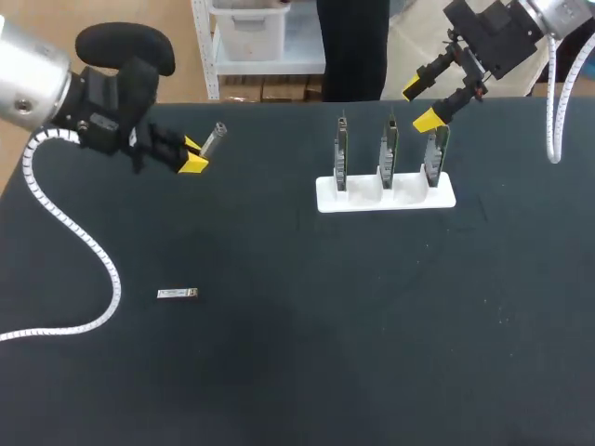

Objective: Pick up the optical module with the left hand, and insert it into the network port with the right hand.

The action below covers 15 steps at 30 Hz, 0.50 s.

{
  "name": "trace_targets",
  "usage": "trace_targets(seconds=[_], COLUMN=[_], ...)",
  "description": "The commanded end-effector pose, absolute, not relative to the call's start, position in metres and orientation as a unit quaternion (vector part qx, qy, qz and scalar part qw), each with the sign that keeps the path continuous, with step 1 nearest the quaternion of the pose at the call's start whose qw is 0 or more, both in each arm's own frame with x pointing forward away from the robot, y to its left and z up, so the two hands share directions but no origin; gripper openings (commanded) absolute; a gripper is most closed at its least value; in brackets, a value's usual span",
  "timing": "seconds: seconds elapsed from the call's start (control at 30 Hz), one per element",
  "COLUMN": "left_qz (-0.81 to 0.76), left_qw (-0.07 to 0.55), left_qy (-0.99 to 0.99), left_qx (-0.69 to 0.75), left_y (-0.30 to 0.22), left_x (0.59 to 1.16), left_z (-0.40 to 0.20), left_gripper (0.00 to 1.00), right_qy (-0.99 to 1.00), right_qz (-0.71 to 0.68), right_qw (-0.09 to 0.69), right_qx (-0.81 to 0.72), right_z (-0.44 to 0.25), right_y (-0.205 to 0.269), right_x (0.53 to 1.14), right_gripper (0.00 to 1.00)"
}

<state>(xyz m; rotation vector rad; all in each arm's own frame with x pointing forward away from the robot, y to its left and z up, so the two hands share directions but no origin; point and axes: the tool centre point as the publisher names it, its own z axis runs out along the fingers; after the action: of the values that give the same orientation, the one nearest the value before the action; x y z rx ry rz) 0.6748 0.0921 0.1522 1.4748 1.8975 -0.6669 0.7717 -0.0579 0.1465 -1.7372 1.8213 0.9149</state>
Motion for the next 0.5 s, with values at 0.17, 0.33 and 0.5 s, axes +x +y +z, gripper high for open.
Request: trace_targets(seconds=[0.17,0.33,0.5], left_qz=[-0.280,-0.305,-0.331], left_qw=[0.395,0.436,0.465], left_qy=[0.643,0.581,0.539], left_qx=[0.593,0.615,0.619], left_y=[0.034,-0.016,-0.057], left_x=[0.712,0.740,0.760], left_z=[0.181,0.204,0.222], left_gripper=[0.00,0.00,0.00], right_qy=[0.662,0.662,0.662], right_qz=[0.331,0.331,0.331], right_qw=[0.232,0.232,0.232], right_qx=[-0.631,-0.631,-0.631], right_z=[0.146,0.146,0.146], right_y=[-0.058,-0.058,-0.058], right_x=[0.770,0.770,0.770], right_gripper=[1.00,1.00,1.00])
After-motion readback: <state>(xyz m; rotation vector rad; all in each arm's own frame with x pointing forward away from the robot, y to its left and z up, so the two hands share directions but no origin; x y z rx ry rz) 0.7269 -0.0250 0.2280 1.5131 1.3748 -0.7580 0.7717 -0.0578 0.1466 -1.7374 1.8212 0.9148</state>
